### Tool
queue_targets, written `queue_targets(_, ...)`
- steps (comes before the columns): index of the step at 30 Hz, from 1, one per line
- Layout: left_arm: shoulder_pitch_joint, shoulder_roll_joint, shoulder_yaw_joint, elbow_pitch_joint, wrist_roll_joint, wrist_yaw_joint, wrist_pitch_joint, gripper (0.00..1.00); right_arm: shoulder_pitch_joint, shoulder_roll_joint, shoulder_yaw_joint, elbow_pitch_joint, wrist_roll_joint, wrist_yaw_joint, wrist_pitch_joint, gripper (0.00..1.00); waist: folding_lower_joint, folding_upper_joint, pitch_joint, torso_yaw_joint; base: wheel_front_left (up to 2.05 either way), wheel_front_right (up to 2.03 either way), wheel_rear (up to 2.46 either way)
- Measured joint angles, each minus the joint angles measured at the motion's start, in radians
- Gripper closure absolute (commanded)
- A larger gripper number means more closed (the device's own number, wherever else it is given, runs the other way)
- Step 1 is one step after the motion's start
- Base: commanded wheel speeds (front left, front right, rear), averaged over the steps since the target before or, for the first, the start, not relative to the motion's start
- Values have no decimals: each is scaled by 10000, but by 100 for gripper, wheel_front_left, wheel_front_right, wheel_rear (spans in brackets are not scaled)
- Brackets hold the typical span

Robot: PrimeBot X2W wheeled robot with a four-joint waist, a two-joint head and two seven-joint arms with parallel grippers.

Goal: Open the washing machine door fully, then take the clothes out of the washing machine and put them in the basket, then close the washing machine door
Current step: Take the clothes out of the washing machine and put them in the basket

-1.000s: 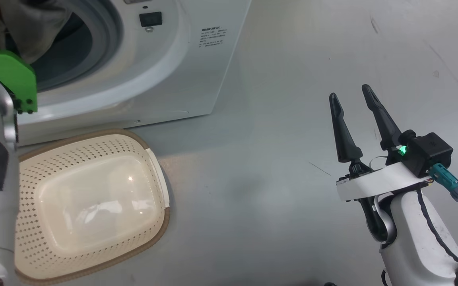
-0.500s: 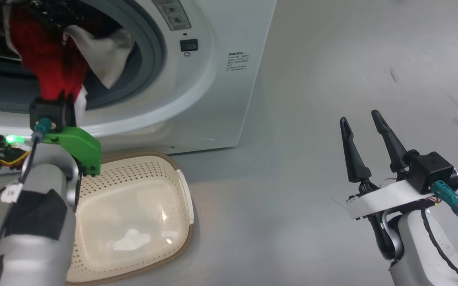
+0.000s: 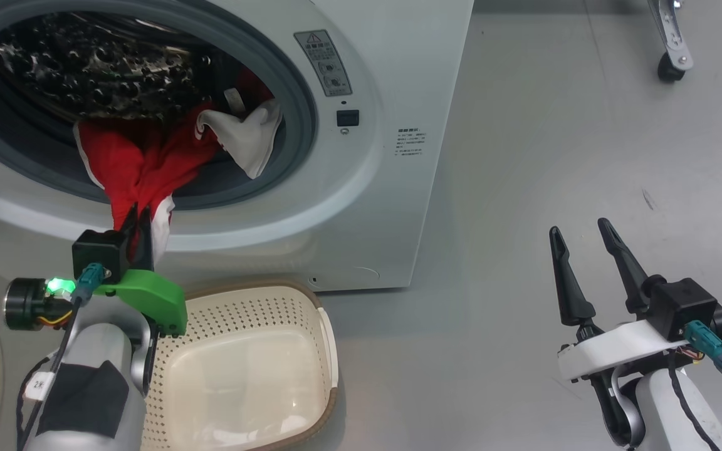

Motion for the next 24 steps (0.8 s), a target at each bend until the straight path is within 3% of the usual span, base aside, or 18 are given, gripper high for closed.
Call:
queue_targets(9,818,-38,71,-1081,-180,0,-2,100,270,8,4,-40,-31,-10,0,0,0,0,-650,331,0,0,0)
queue_targets(24,1831,-81,182,-4642,-221,-12,-17,100,689,15,-169,-257,-38,-157,0,0,0,0,-1212,508,0,0,0)
